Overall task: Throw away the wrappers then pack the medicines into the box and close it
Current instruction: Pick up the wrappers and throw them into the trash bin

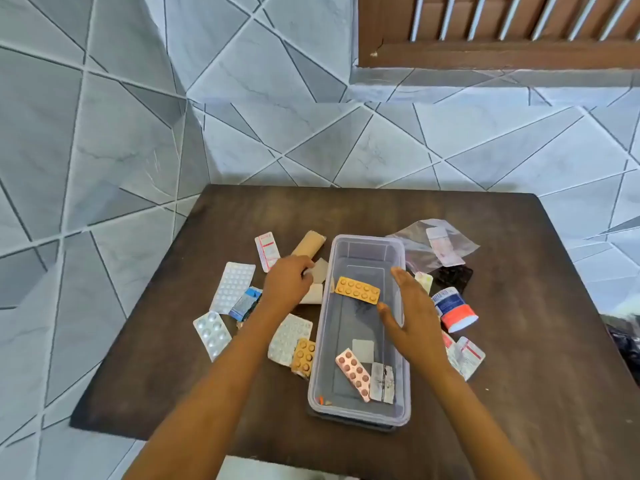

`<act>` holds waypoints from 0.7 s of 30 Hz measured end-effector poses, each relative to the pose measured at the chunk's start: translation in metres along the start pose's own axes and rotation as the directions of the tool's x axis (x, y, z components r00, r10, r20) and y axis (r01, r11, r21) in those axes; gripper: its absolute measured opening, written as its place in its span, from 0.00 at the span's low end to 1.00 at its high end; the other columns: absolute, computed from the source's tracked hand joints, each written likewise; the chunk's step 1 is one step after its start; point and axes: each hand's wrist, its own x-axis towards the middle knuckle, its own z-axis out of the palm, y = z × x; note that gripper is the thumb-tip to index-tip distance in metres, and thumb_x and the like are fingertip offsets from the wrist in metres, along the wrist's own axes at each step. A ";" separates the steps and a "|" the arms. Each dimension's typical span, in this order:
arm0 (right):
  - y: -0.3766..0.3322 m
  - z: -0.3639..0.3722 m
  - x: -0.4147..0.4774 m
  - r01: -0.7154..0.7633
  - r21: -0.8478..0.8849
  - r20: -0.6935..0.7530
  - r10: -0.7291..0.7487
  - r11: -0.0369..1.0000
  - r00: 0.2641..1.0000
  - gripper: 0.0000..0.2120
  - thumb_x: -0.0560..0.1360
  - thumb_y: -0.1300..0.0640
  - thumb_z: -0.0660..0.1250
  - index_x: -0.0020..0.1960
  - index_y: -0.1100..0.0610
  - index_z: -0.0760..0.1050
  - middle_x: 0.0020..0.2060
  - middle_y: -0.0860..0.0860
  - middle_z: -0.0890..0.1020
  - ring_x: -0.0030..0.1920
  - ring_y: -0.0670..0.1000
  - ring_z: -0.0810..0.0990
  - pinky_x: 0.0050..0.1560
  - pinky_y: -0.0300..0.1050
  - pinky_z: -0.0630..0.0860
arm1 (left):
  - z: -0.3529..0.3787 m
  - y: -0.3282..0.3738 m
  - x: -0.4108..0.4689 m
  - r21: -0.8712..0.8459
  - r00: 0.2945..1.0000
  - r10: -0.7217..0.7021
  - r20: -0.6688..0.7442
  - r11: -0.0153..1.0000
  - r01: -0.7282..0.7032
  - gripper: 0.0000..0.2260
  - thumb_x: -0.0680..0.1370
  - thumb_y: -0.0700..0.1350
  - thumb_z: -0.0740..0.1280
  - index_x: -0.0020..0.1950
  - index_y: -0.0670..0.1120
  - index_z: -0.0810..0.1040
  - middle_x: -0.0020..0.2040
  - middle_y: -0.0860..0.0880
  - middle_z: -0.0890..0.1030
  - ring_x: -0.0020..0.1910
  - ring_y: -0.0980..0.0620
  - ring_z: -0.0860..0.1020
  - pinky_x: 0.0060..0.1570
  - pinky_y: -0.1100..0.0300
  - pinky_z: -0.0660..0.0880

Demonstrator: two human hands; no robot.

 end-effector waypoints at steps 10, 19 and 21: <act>0.033 0.020 0.036 -0.011 -0.065 0.005 0.011 0.998 1.000 0.30 0.73 0.47 0.59 0.73 0.57 0.58 0.73 0.56 0.63 0.73 0.58 0.62 0.68 0.46 0.53 | 0.044 0.009 0.076 0.051 0.977 -0.019 0.213 0.999 0.009 0.10 0.79 0.44 0.61 0.53 0.41 0.78 0.52 0.43 0.81 0.51 0.45 0.79 0.46 0.55 0.74; 0.036 0.030 0.037 -0.045 0.006 -0.026 0.045 0.999 0.999 0.30 0.73 0.48 0.58 0.73 0.56 0.58 0.74 0.55 0.61 0.72 0.49 0.56 0.68 0.46 0.52 | 0.057 0.001 0.090 0.104 0.974 -0.037 0.224 0.995 0.014 0.09 0.79 0.42 0.62 0.55 0.40 0.78 0.54 0.40 0.81 0.53 0.43 0.78 0.49 0.56 0.73; 0.038 0.030 0.036 -0.038 0.006 -0.028 0.038 0.999 0.999 0.30 0.73 0.48 0.59 0.73 0.56 0.58 0.74 0.55 0.61 0.72 0.49 0.56 0.68 0.46 0.52 | 0.056 0.001 0.090 0.125 0.972 -0.030 0.231 0.992 0.001 0.10 0.79 0.42 0.61 0.56 0.40 0.78 0.54 0.40 0.81 0.52 0.43 0.78 0.46 0.57 0.70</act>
